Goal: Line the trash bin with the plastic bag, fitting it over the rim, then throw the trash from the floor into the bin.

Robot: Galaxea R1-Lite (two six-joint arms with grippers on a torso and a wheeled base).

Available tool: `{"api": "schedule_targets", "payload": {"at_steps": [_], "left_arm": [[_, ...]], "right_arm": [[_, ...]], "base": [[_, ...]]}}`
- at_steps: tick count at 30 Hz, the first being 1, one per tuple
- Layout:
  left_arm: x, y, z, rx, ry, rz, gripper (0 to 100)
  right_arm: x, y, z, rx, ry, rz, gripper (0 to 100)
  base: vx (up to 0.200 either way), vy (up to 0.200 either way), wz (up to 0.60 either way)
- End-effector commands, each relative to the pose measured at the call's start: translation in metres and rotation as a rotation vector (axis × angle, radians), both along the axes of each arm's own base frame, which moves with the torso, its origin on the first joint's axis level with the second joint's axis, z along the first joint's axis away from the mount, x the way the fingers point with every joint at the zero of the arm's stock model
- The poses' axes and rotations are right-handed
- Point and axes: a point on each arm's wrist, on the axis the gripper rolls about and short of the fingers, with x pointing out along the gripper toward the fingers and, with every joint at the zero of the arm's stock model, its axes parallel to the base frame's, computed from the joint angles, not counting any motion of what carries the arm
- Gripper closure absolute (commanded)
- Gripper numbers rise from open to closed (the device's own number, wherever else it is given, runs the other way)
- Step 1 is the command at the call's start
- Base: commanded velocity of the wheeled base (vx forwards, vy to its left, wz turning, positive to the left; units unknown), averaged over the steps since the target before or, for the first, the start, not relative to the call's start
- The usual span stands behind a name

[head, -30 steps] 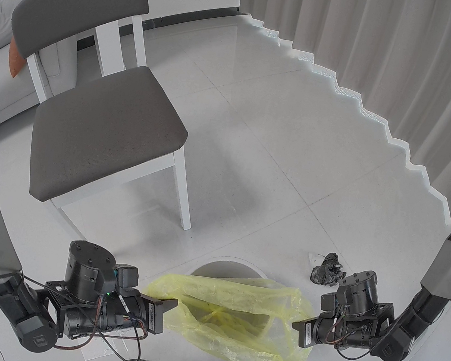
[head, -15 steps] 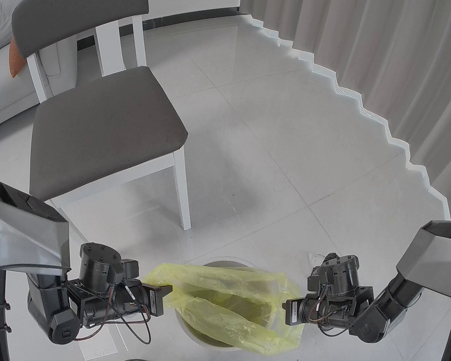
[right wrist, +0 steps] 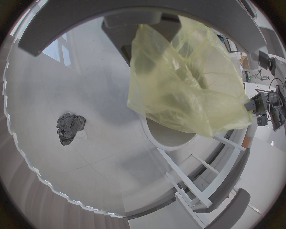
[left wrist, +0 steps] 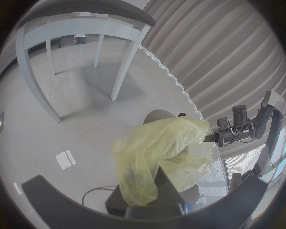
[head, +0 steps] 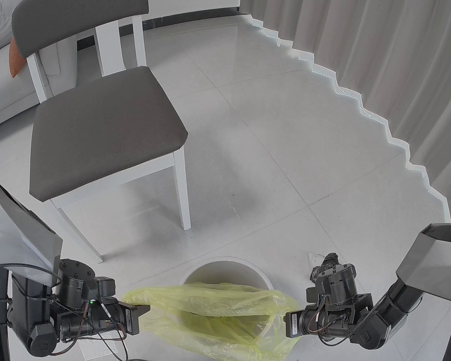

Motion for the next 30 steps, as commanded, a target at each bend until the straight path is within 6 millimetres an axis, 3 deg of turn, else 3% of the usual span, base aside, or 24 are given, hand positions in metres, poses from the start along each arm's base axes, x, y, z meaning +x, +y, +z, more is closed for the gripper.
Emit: {"api": "schedule_targets", "payload": {"at_steps": [1, 10, 17, 23, 30], "left_arm": [[-0.013, 0.004, 0.016, -0.016, -0.035, -0.011, 100], [-0.013, 0.007, 0.017, -0.015, -0.035, 0.003, 100], [-0.018, 0.011, 0.029, 0.033, -0.105, -0.004, 100], [-0.025, 0.013, 0.027, 0.088, -0.039, 0.012, 100], [-0.004, 0.007, 0.008, 0.103, -0.015, 0.022, 100]], "right_arm": [[-0.003, 0.001, 0.007, -0.003, -0.015, 0.002, 100], [-0.003, 0.008, 0.008, 0.001, -0.026, 0.021, 100], [-0.009, 0.009, 0.019, 0.015, -0.050, 0.033, 100], [-0.016, 0.022, 0.008, -0.023, -0.033, 0.064, 100], [-0.012, 0.018, -0.013, -0.067, 0.012, 0.043, 100]], "base": [[0.000, 0.000, 0.00], [0.000, 0.000, 0.00], [0.000, 0.000, 0.00], [0.000, 0.000, 0.00], [0.000, 0.000, 0.00]]}}
